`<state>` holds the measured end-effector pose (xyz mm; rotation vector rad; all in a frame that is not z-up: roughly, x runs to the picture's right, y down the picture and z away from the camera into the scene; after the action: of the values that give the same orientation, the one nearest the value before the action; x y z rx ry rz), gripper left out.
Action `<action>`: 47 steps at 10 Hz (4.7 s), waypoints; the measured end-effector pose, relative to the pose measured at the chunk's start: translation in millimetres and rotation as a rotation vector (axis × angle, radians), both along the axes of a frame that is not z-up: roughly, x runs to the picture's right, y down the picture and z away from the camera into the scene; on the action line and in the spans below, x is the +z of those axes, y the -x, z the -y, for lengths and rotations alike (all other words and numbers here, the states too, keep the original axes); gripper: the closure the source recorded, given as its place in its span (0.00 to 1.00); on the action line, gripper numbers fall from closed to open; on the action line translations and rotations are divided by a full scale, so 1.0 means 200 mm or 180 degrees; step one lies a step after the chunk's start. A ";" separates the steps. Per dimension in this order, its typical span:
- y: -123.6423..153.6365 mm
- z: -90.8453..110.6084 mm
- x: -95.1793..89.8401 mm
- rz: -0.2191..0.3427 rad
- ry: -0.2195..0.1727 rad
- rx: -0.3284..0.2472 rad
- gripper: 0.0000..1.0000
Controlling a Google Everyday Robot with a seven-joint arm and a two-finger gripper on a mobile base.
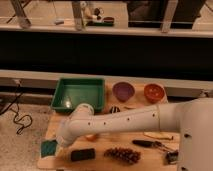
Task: Wipe red bowl with sponge
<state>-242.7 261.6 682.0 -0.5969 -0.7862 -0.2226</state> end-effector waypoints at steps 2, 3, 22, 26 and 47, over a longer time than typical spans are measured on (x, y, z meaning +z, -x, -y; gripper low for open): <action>0.00 0.00 0.00 0.0002 0.0000 -0.0002 1.00; 0.00 0.00 0.00 0.0000 -0.0001 -0.0001 1.00; -0.56 0.59 -0.06 -0.0323 -0.0565 0.0971 1.00; -0.57 0.61 -0.06 -0.0352 -0.0584 0.1000 1.00; -1.62 1.54 0.41 -0.1488 -0.1069 0.2023 1.00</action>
<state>80.8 -46.9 764.4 -0.0521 -0.4356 0.3567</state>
